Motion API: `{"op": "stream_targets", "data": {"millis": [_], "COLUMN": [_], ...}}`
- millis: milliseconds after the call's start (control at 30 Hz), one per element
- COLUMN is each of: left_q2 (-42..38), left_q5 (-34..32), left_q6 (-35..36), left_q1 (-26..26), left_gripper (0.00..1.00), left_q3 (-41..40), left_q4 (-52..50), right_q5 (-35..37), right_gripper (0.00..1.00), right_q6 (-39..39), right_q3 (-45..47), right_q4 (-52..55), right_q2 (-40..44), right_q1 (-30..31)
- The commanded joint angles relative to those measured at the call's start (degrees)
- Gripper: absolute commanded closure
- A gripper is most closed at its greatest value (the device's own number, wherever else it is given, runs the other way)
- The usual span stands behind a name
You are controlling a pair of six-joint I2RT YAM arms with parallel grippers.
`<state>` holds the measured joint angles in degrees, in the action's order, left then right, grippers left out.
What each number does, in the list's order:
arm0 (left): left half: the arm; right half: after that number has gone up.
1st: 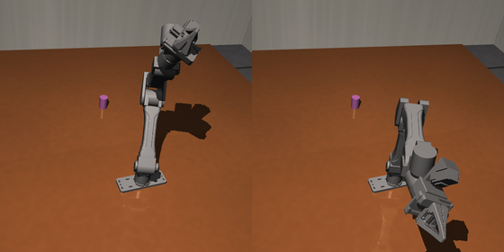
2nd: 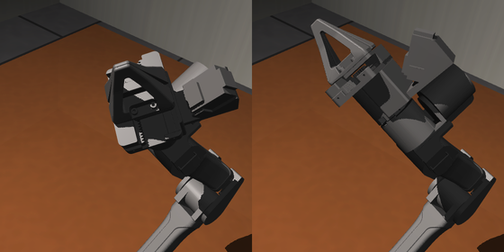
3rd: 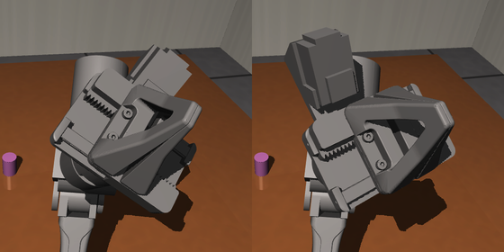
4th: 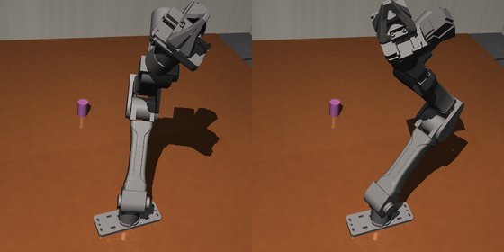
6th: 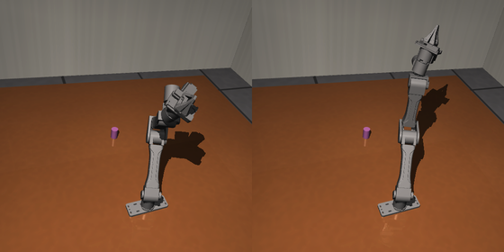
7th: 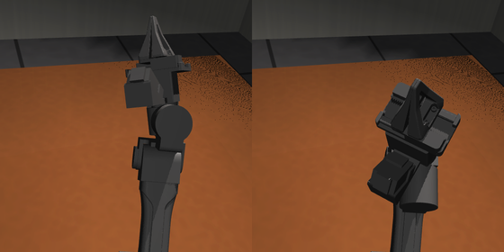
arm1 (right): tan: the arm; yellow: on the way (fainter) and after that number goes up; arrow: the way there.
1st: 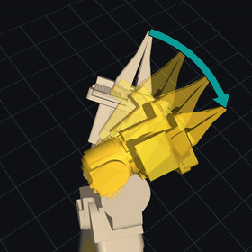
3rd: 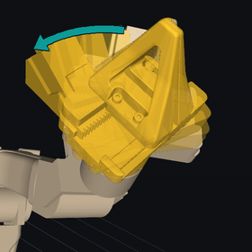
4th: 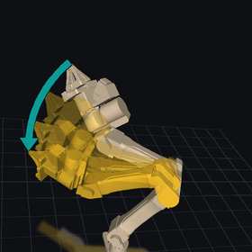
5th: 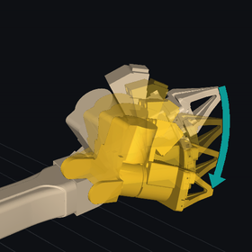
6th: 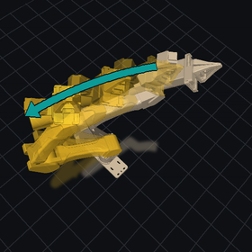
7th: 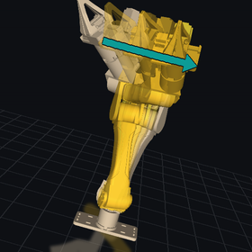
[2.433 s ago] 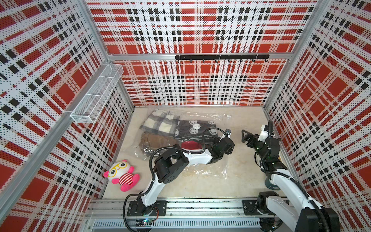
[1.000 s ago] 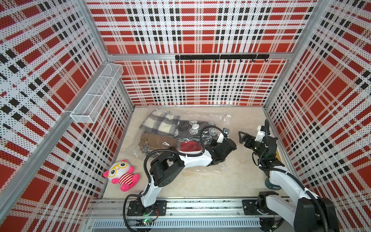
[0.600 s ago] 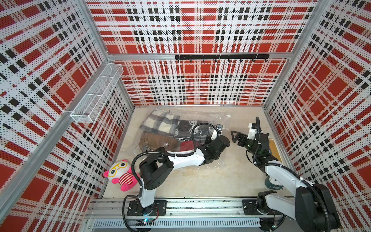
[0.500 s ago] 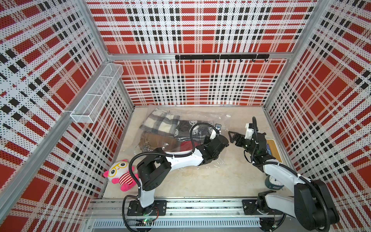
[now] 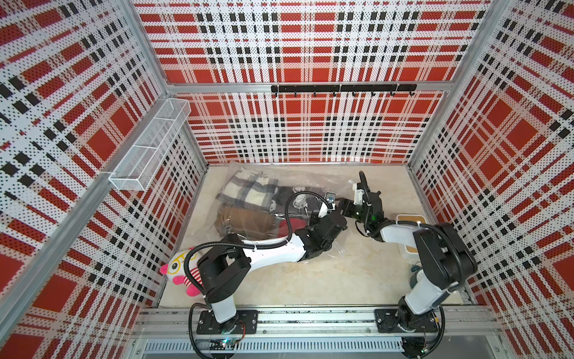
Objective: Take the scarf out of the vacuum bag
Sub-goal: Take out the scarf from the vacuum bag.
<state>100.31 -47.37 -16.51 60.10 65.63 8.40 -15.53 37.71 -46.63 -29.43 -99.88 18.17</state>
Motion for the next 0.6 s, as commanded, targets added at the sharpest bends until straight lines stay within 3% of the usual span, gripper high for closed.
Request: {"op": "stream_targets", "data": {"millis": [0,200,567], "left_q2": [-3.0,-2.5,-0.1], "left_q5": [-0.5,1.3,5.6], "left_q6": [-0.3,-0.7,-1.2], "left_q1": [-0.5,-1.6,-5.7], "left_gripper": [1.00,1.00,1.00], "left_q3": [-1.7,-4.1,-6.2], "left_q4": [2.6,5.5,9.7], "right_q5": [0.1,1.8,1.4], "right_gripper": [0.17,0.17,0.22], "right_q6": [1.6,3.1,5.1], "right_q3": [-5.2,-13.5,-19.3], "right_q4": [-2.2,-0.7,-2.2], "right_q2": [-5.1,-13.7,-23.1], "right_q1": [-0.7,-1.6,-0.9]}}
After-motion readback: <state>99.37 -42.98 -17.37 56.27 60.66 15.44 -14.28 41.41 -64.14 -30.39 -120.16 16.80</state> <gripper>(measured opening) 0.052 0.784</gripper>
